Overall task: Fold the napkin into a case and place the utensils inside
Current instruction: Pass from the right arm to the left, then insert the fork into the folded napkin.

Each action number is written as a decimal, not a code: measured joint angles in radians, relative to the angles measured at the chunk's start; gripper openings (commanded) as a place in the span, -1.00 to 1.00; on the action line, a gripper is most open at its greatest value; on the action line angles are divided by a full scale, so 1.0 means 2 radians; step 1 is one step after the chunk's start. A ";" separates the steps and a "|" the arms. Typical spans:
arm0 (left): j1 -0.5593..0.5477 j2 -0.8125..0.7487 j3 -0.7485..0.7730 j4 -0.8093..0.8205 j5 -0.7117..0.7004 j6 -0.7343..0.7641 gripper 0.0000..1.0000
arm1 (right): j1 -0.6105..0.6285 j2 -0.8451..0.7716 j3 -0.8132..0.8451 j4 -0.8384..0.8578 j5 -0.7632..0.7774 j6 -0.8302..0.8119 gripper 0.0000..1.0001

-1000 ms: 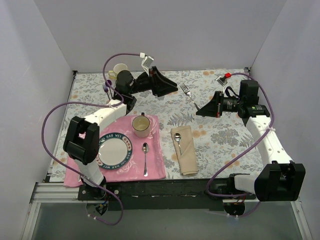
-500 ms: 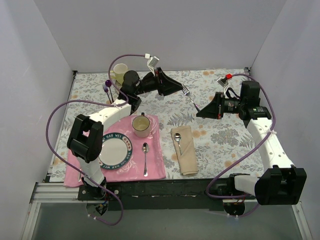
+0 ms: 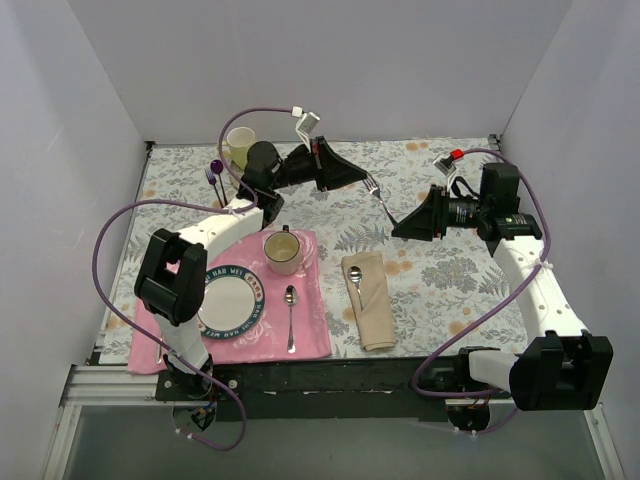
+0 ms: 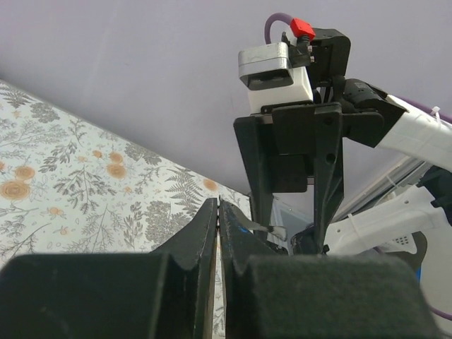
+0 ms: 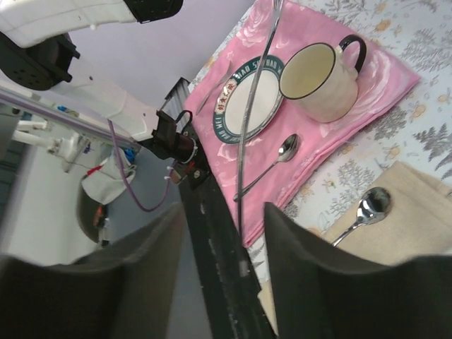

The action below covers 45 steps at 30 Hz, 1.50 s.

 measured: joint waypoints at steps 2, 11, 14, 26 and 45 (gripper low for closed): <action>0.000 0.001 0.002 -0.007 0.006 0.001 -1.00 | 0.000 0.000 0.000 -0.003 0.003 -0.008 0.46; 0.023 0.041 0.042 -0.099 0.058 0.038 -1.00 | -0.017 0.003 0.024 -0.106 0.087 -0.129 0.48; 0.030 0.068 0.064 -0.143 0.072 0.068 -1.00 | -0.029 0.003 0.030 -0.144 0.125 -0.191 0.36; 0.030 0.172 0.115 -0.312 0.097 0.213 -1.00 | -0.010 -0.041 0.014 -0.278 0.226 -0.513 -0.36; 0.000 0.196 0.095 -0.344 0.105 0.280 -1.00 | 0.000 -0.020 0.005 -0.327 0.266 -0.589 -0.43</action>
